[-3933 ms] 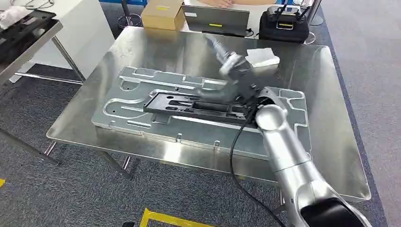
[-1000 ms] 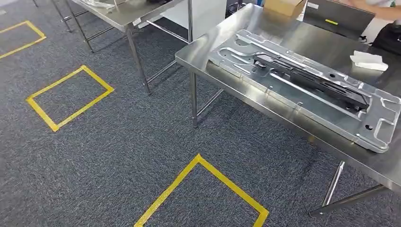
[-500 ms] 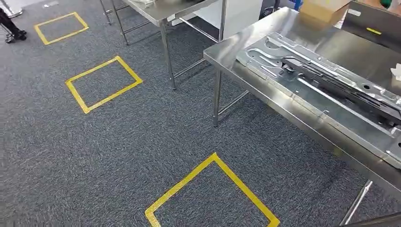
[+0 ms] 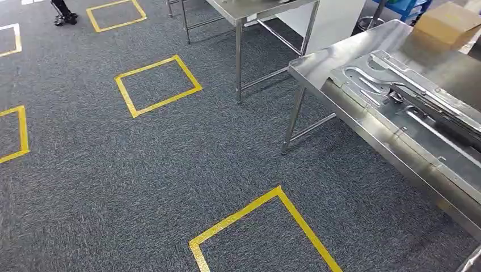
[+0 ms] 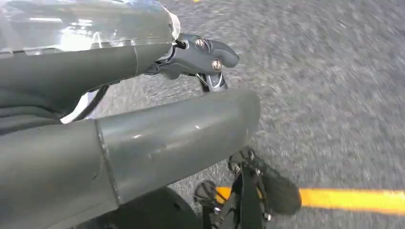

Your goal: Take the parts from the cabinet and place them on the table.

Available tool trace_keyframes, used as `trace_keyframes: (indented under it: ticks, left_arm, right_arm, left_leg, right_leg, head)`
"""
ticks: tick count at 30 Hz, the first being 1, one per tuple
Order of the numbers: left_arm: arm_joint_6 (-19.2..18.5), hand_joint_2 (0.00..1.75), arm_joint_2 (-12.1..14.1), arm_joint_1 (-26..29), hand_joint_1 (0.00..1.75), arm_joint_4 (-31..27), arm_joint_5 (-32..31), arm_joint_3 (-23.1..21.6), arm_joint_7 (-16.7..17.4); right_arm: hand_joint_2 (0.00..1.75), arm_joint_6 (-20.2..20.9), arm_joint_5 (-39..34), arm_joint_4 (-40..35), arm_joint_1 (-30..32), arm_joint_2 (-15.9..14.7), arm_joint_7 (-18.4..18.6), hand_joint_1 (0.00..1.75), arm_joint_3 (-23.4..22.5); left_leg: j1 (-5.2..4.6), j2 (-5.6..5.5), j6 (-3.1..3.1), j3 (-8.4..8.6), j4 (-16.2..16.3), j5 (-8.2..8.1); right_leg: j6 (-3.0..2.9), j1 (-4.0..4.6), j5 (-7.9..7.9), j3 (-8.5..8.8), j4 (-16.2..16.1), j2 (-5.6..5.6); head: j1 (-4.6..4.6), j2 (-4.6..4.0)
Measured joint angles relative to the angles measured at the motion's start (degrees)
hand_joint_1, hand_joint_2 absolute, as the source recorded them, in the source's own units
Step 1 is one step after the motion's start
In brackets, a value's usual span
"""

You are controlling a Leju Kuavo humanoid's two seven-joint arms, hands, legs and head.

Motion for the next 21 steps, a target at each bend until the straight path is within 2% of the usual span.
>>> trace_keyframes:
  ticks: [1, 2, 3, 5, 6, 7, 8, 9, 10, 11, 12, 13, 14, 15, 16, 17, 18, 19, 20, 21]
  left_arm:
    - [0.3, 0.00, -0.4, -0.1, 0.00, 0.0, 0.0, 0.1, 0.2]
    - [0.6, 0.00, -0.5, -0.4, 0.00, 0.0, 0.0, 0.2, 0.3]
    - [0.7, 0.00, -0.9, -0.6, 0.00, 0.0, 0.1, 0.3, 0.3]
    - [-0.4, 0.00, -1.1, -0.5, 0.00, 0.0, 0.4, 0.9, -0.7]
    - [-1.1, 0.00, -1.0, -0.5, 0.00, 0.0, 0.8, 1.2, -1.0]
    - [-1.5, 0.00, -1.0, -0.4, 0.00, -0.1, 1.1, 1.4, -1.1]
    - [-1.9, 0.00, -0.9, -0.4, 0.00, -0.2, 1.1, 1.5, -1.2]
    - [-2.0, 0.00, -0.8, -0.4, 0.00, -0.2, 1.1, 1.5, -1.2]
    - [-2.0, 0.00, -0.8, -0.4, 0.00, -0.3, 1.1, 1.6, -1.4]
    - [-2.1, 0.00, -0.8, -0.3, 0.00, -0.3, 1.1, 1.6, -1.5]
    - [-2.1, 0.00, -0.8, -0.2, 0.00, -0.3, 1.1, 1.6, -1.5]
    - [-2.2, 0.00, -0.7, -0.1, 0.00, -0.3, 1.1, 1.7, -1.6]
    - [-2.2, 0.00, -0.7, 0.0, 0.00, -0.3, 1.1, 1.8, -1.6]
    - [-2.2, 0.00, -0.7, 0.0, 0.00, -0.3, 1.1, 1.9, -1.6]
    - [-2.2, 0.00, -0.7, 0.0, 0.00, -0.4, 1.1, 2.0, -1.7]
    - [-2.3, 0.00, -0.7, -0.2, 0.00, -0.4, 1.1, 2.0, -1.9]
    - [-2.3, 0.00, -0.7, -0.2, 0.00, -0.4, 1.1, 2.1, -2.0]
    - [-2.3, 0.00, -0.7, 0.0, 0.00, -0.5, 1.2, 2.2, -2.0]
    - [-2.2, 0.00, -0.7, 0.2, 0.00, -0.5, 1.2, 2.4, -2.0]
    - [-2.0, 0.00, -0.7, 0.2, 0.00, -0.5, 1.2, 2.6, -2.0]
  right_arm:
    - [0.00, 0.1, 0.2, 0.0, -0.2, 0.0, 0.1, 0.00, 0.4]
    - [0.00, 0.3, 0.4, 0.0, -0.2, 0.0, 0.3, 0.00, 0.5]
    - [0.00, 0.6, 0.8, 0.0, -0.6, 0.1, 0.4, 0.00, 0.9]
    - [0.00, 1.1, 1.5, 0.0, -1.4, 0.2, 0.7, 0.00, 1.6]
    - [0.00, 1.3, 1.9, -0.1, -1.6, 0.7, 0.7, 0.00, 2.0]
    - [0.00, 1.3, 2.0, -0.1, -1.7, 0.8, 0.8, 0.00, 2.2]
    - [0.00, 1.3, 2.3, -0.1, -1.6, 0.9, 0.8, 0.00, 2.4]
    - [0.00, 1.3, 2.4, -0.1, -1.6, 0.9, 0.8, 0.00, 2.6]
    - [0.00, 1.4, 2.5, -0.1, -1.5, 0.9, 0.9, 0.00, 2.8]
    - [0.00, 1.4, 2.6, -0.1, -1.5, 0.9, 0.9, 0.00, 3.0]
    - [0.00, 1.4, 2.7, -0.1, -1.5, 0.9, 0.9, 0.00, 3.2]
    - [0.00, 1.4, 2.7, -0.1, -1.6, 1.0, 0.9, 0.00, 3.3]
    - [0.00, 1.4, 2.7, -0.1, -1.7, 1.1, 0.9, 0.00, 3.3]
    - [0.00, 1.4, 2.7, -0.1, -1.7, 1.2, 0.9, 0.00, 3.4]
    - [0.00, 1.4, 2.7, -0.2, -1.8, 1.2, 0.9, 0.00, 3.4]
    - [0.00, 1.4, 2.7, -0.2, -1.7, 1.2, 0.9, 0.00, 3.5]
    - [0.00, 1.4, 2.8, -0.2, -1.8, 1.2, 0.9, 0.00, 3.5]
    - [0.00, 1.4, 2.8, -0.2, -2.0, 1.3, 0.8, 0.00, 3.6]
    - [0.00, 1.5, 2.9, -0.3, -2.3, 1.4, 0.8, 0.00, 3.7]
    - [0.00, 1.6, 3.0, -0.4, -2.5, 1.5, 0.7, 0.00, 3.7]
  left_leg:
    - [0.09, -0.47, -0.03, -0.22, 0.2, 0.00]
    - [-0.39, -1.02, -0.36, -0.63, 0.8, -0.09]
    - [-0.13, -1.84, -0.79, -0.97, 0.6, 0.18]
    - [0.17, -2.92, -1.44, -1.17, 0.3, 0.56]
    - [-0.21, -3.36, -1.80, -1.45, 0.6, 0.49]
    - [-0.25, -0.61, -1.95, -1.85, 1.7, -0.40]
    - [-0.11, 1.86, -2.34, -3.68, 5.4, -2.93]
    - [0.09, 2.64, -2.61, -5.35, 8.9, -4.84]
    - [0.34, 3.26, -2.93, -7.69, 13.8, -7.02]
    - [0.63, 3.53, -3.23, -9.55, 17.7, -8.25]
    - [0.92, 3.72, -3.45, -10.08, 18.8, -7.95]
    - [1.20, 4.00, -3.66, -8.88, 16.6, -6.23]
    - [1.36, 4.41, -3.79, -6.60, 12.3, -3.97]
    - [1.41, 5.34, -3.84, -3.63, 6.9, -1.64]
    - [1.40, 7.17, -3.75, -0.97, 2.3, -0.08]
    - [0.67, 8.91, -3.36, -0.02, 0.3, -0.79]
    - [0.79, 7.92, -2.75, -0.20, 0.4, -0.54]
    - [0.65, 7.62, -2.46, -0.39, 0.5, -0.64]
    - [0.52, 6.98, -2.06, -0.87, 0.6, -0.68]
    - [0.60, 6.38, -1.55, -0.61, 0.1, -0.48]
  right_leg:
    - [-0.47, 0.03, 0.99, 1.61, -4.0, 2.70]
    - [-0.42, -0.09, 0.52, 1.92, -5.1, 3.42]
    - [-0.40, 0.13, 0.63, 1.80, -4.9, 2.53]
    - [-0.88, 0.40, 0.82, 1.85, -5.0, 1.50]
    - [-1.35, -0.45, 1.26, 2.08, -5.8, 0.69]
    - [-1.55, -0.35, 1.43, 2.27, -6.1, -0.15]
    - [-1.82, -0.34, 1.44, 2.25, -6.2, -0.97]
    - [-1.91, -0.27, 1.38, 2.20, -6.2, -1.61]
    - [-1.92, -0.23, 1.37, 2.18, -6.1, -2.51]
    - [-1.91, -0.23, 1.34, 2.10, -6.1, -3.30]
    - [-1.84, -0.27, 1.30, 2.09, -6.1, -4.15]
    - [-1.66, -0.33, 1.19, 2.16, -6.1, -4.91]
    - [-1.49, -0.44, 1.08, 2.30, -6.0, -5.59]
    - [-1.21, -0.55, 0.90, 2.52, -6.0, -6.22]
    - [-0.91, -0.56, 0.71, 2.80, -6.0, -6.78]
    - [-0.32, -0.09, 0.35, 2.85, -5.7, -7.36]
    - [0.03, -0.11, 0.41, 2.97, -5.8, -7.65]
    - [0.32, 0.04, 0.38, 3.11, -5.9, -8.15]
    - [0.69, -0.16, 0.43, 3.28, -6.0, -8.65]
    - [1.12, -0.29, 0.26, 3.54, -6.1, -9.07]
  head:
    - [0.00, -0.02]
    - [-0.02, 0.00]
    - [0.00, 0.00]
    - [0.00, 0.00]
    - [0.00, 0.00]
    - [-0.02, -0.02]
    - [-0.02, 0.00]
    - [-0.07, -0.02]
    - [-0.04, 0.00]
    - [-0.07, -0.02]
    - [-0.07, -0.02]
    - [-0.04, 0.00]
    - [-0.07, -0.02]
    - [-0.04, 0.00]
    - [-0.07, -0.02]
    - [-0.07, -0.02]
    - [0.02, 0.00]
    - [-0.02, -0.02]
    - [-0.02, 0.00]
    - [-0.02, 0.00]
